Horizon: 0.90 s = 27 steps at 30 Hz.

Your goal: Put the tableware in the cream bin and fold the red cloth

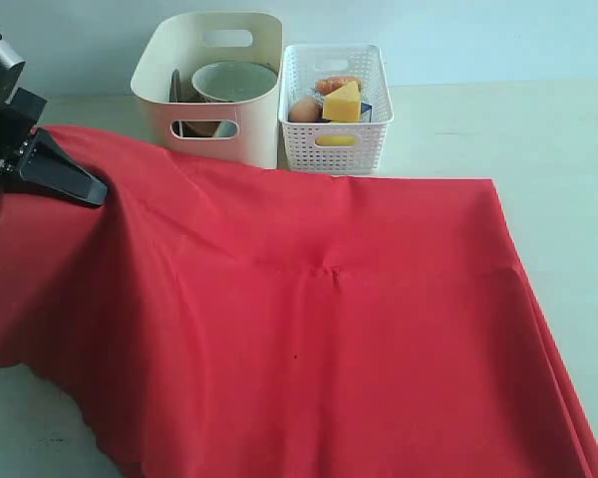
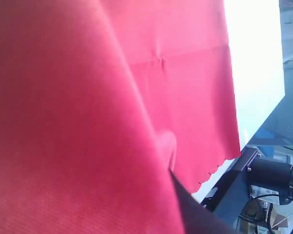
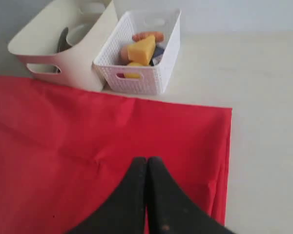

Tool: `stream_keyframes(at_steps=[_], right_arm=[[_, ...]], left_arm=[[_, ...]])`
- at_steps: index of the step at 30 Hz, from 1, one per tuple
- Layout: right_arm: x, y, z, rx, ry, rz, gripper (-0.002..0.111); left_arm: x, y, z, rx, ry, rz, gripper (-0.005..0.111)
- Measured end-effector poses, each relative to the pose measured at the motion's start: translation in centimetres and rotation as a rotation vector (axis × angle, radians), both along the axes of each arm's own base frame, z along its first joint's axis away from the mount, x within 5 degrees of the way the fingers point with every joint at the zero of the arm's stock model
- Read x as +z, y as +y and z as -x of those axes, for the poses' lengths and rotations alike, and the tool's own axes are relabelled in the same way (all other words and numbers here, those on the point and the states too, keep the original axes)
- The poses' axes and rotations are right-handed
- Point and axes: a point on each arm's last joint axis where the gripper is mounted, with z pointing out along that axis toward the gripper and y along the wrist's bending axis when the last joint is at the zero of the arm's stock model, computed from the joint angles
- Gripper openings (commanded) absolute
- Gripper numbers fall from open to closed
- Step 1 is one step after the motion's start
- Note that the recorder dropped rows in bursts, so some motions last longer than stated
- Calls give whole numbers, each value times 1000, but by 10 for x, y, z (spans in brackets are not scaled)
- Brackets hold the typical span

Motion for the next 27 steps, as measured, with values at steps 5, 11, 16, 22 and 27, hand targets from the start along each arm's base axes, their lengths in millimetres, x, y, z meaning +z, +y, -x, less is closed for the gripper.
stream_keyframes(at_steps=[5,11,16,22,27], right_arm=[[-11,6,-43,33,157,38,0],[-40,11,-84,59,321,78,0],[-70,13,-111,82,439,128,0],[-100,14,-138,82,528,159,0],[-123,15,-159,74,571,179,0]], left_arm=[[5,-1,5,10,-6,10,0],[13,-3,6,35,-25,47,0],[14,-4,6,50,-22,69,0],[14,-5,6,54,-20,76,0],[14,-5,6,55,-18,76,0]])
